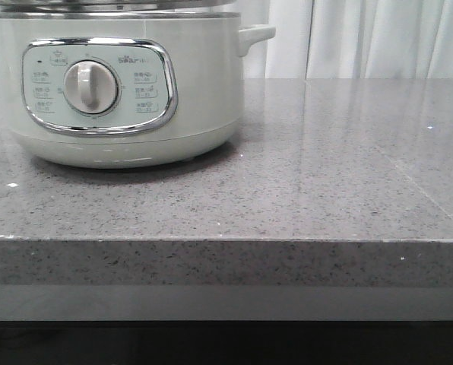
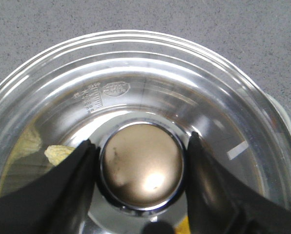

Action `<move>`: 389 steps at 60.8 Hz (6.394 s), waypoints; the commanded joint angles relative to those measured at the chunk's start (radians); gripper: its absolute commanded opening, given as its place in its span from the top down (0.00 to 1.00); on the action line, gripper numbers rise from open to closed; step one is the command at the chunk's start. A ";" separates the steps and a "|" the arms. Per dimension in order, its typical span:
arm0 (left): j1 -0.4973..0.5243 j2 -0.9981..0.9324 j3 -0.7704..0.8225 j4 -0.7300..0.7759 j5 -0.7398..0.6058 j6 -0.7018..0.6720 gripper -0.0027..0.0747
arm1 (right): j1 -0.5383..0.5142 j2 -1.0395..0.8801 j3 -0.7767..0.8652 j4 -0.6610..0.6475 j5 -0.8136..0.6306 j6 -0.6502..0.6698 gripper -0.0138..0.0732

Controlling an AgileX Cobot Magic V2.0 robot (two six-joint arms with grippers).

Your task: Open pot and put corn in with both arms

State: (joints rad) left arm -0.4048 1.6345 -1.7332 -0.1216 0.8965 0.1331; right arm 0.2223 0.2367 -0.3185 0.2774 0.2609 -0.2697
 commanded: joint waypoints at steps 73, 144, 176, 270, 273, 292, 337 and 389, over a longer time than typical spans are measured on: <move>0.000 -0.033 -0.081 0.008 -0.060 -0.012 0.36 | -0.007 0.008 -0.025 0.008 -0.092 -0.008 0.92; 0.000 -0.586 0.477 0.025 -0.380 0.007 0.99 | -0.007 0.008 -0.025 0.008 -0.098 -0.008 0.92; 0.000 -1.314 1.139 0.031 -0.541 0.007 0.99 | -0.007 0.008 -0.025 0.008 -0.097 -0.008 0.92; 0.414 -1.664 1.626 0.064 -0.634 -0.115 0.99 | -0.007 0.008 -0.025 0.008 -0.095 -0.008 0.92; 0.414 -1.664 1.656 0.064 -0.662 -0.115 0.99 | -0.007 0.008 -0.025 0.008 -0.095 -0.008 0.92; 0.414 -1.664 1.741 0.064 -0.780 -0.115 0.99 | -0.007 0.008 -0.025 0.008 -0.095 -0.008 0.92; 0.414 -1.662 1.741 0.064 -0.781 -0.115 0.99 | -0.007 0.008 -0.025 0.008 -0.095 -0.008 0.92; 0.414 -1.662 1.741 0.064 -0.781 -0.115 0.99 | -0.256 -0.264 0.343 -0.119 -0.182 0.171 0.92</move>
State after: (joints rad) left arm 0.0088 -0.0056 0.0079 -0.0482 0.2036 0.0269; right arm -0.0175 0.0018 0.0288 0.1693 0.1229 -0.1013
